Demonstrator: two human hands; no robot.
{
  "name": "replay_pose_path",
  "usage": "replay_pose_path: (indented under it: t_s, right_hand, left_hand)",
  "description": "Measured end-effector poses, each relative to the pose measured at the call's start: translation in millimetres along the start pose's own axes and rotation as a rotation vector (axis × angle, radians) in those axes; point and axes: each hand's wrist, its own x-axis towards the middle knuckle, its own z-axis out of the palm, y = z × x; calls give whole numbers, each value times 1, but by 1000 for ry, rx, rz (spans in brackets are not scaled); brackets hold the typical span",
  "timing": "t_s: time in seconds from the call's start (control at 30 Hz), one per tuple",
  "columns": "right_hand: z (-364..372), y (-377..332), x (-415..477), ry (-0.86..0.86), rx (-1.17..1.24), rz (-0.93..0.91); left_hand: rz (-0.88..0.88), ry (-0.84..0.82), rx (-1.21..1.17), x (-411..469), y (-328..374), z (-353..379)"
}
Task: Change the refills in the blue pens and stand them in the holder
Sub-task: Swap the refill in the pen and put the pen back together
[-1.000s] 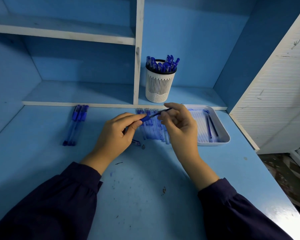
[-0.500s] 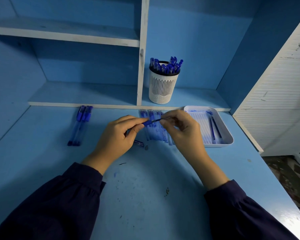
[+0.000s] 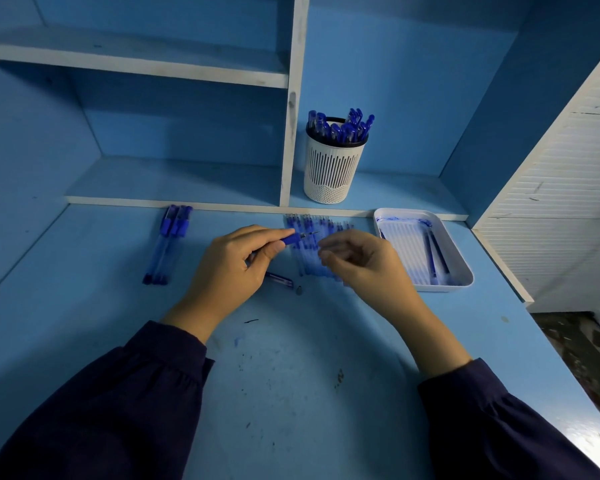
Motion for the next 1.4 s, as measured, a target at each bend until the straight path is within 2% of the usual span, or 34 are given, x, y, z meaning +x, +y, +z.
replay_pose_path:
  t_s: [0.13, 0.27, 0.33, 0.4, 0.53, 0.63, 0.77, 0.93, 1.13, 1.27, 1.4]
  right_hand:
    - [7, 4, -5, -141, -264, -102]
    - [13, 5, -8, -267, -394, -229]
    - [12, 6, -7, -266, -418, -258]
    - [10, 5, -6, -175, -355, -225]
    - [5, 3, -1, 120, -42, -142]
    - [2, 3, 1, 230, 51, -160]
    - [4, 3, 0, 221, 71, -175]
    - [9, 5, -3, 99, 46, -168]
    - [8, 8, -1, 90, -86, -146]
    - [4, 4, -1, 4, 94, -92]
    - [3, 7, 0, -13, 0, -104]
  left_hand:
    - [-10, 5, -3, 0, -1, -2]
    - [-22, -9, 2, 0, -3, 0]
    - [-20, -14, 2, -1, -4, 1]
    - [-16, -17, 5, 0, -4, 1]
    - [-7, -29, 23, -1, -5, 1]
    - [-4, -39, 25, -1, -4, 1]
    - [8, -50, 31, -1, -3, 2]
    - [14, -73, 45, -3, -1, 6]
    - [24, -107, 63, -2, 0, 6]
    - [27, -103, 57, -2, 2, 7]
    - [22, -122, 66, -3, 0, 5]
